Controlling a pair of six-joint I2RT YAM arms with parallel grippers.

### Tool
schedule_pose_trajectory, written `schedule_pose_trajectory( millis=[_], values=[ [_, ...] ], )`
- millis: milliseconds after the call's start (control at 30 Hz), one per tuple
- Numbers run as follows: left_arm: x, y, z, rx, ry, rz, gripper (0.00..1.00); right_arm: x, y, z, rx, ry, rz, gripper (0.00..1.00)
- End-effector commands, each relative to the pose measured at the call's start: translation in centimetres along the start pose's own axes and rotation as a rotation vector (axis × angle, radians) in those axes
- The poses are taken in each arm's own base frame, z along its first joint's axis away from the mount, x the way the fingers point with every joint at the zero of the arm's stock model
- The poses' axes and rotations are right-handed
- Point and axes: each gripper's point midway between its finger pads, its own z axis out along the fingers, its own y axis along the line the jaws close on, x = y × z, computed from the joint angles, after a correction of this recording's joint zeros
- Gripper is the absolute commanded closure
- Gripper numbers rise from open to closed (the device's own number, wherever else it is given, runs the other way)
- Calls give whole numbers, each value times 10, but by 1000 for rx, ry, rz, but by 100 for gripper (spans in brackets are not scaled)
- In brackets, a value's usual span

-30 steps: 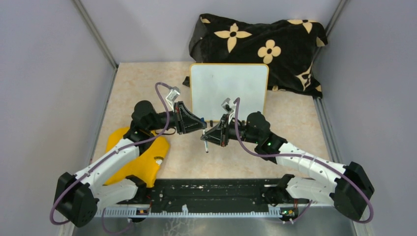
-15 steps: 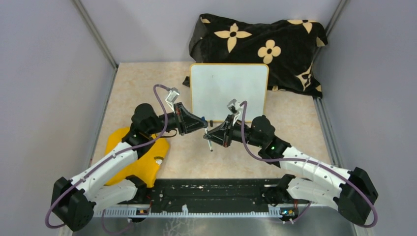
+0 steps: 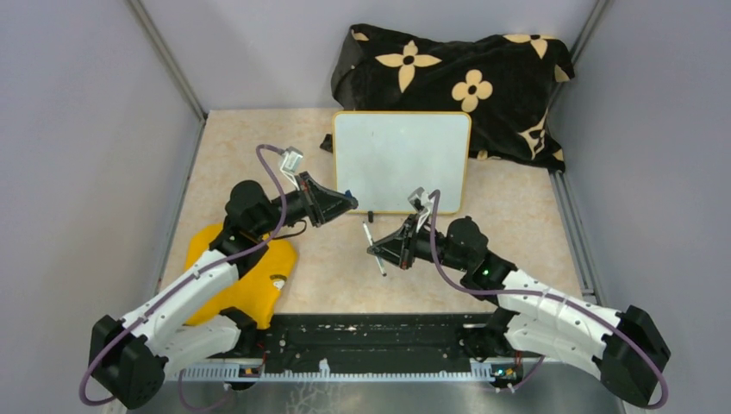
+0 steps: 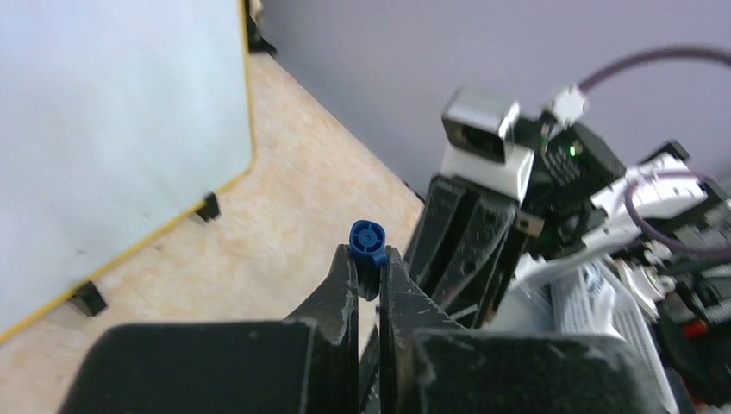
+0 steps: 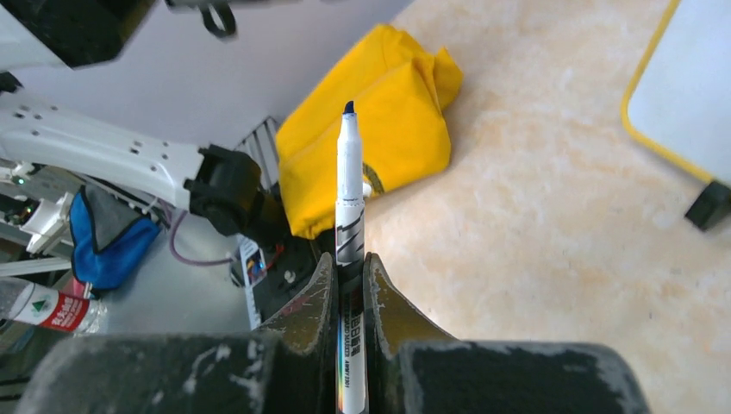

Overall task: Write a sentence on the whiteboard
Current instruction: Open the whiteboard marker at the center of the board, then place the pen cap at the center of the board.

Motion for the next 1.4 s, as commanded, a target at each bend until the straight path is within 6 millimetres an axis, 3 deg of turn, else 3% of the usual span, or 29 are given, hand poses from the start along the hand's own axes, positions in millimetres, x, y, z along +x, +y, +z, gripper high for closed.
schedule_pose_trajectory(
  millis=[0,133,233,400,533,733,1000,1367],
  values=[
    [-37,1,-3,-45,-137,79,100,3,6,-5,-14,11,14,100],
    [-37,4,-4,-59,-140,78,100,1,5,-6,-3,5,12,100],
    [-33,21,-6,-148,-128,70,100,-4,-2,-9,48,-16,-1,100],
    [-11,81,-22,-464,-45,38,100,-24,-36,-30,282,-115,-36,100],
    [21,128,-44,-709,81,0,100,-31,-69,-57,506,-161,-56,100],
    [66,183,-78,-1022,245,-118,100,-22,-90,-79,650,-134,-70,100],
    [108,220,-80,-1139,383,-207,100,-18,-92,-79,653,-125,-72,100],
    [138,248,-75,-1190,519,-268,100,-17,-93,-81,658,-118,-89,100]
  ],
)
